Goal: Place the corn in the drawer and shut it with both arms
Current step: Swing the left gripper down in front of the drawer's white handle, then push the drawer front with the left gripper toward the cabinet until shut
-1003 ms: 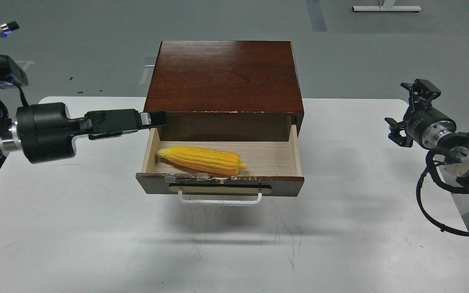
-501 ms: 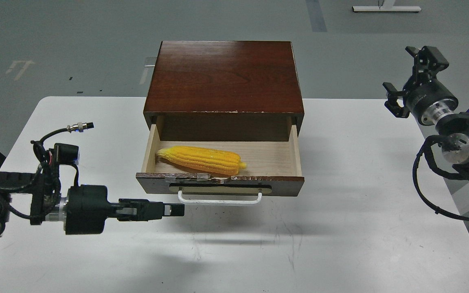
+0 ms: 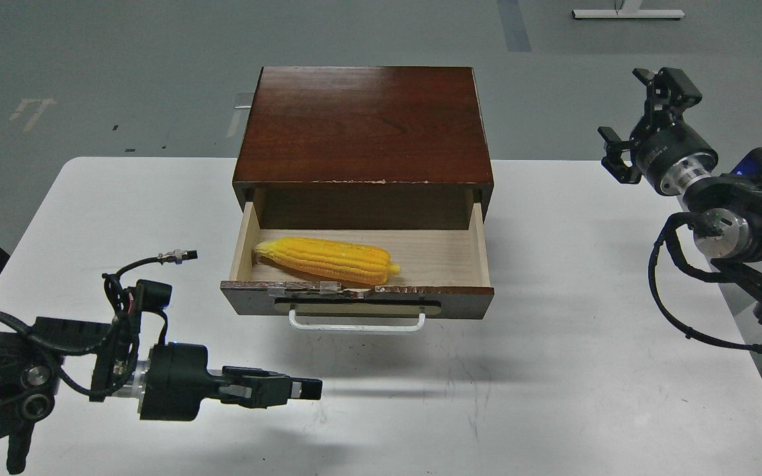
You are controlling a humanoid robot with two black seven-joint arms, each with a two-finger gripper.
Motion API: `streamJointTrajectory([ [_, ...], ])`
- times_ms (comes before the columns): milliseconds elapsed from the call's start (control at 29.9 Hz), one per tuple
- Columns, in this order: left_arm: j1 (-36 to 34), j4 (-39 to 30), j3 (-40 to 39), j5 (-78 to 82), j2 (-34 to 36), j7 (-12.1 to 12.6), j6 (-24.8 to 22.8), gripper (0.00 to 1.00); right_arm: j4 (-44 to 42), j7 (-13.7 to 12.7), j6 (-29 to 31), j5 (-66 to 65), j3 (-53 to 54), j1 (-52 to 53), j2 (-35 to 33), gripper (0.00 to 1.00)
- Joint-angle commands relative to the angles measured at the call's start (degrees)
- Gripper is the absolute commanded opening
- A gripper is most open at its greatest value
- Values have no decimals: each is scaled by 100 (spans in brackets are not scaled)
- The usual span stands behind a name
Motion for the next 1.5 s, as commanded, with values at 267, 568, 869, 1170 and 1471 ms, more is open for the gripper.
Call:
streamJointTrajectory([
  [267, -72, 653, -154, -53, -449, -1, 0, 0, -211, -11, 7, -175, 8, 127, 86, 100],
  [568, -125, 926, -383, -97, -756, -1, 0, 0, -413, -2, 24, -175, 17, 215, 94, 100],
  [869, -318, 1373, -383, -105, -967, -1, 0, 0, -571, -2, 42, -184, 0, 171, 94, 100],
  [1170, -520, 1751, -392, -105, -1301, -1, 0, 0, -580, -2, 42, -184, -9, 162, 94, 100],
  [1471, -977, 2200, -392, -483, -1416, -1, 0, 0, -545, 16, 86, -184, -53, 31, 94, 100],
])
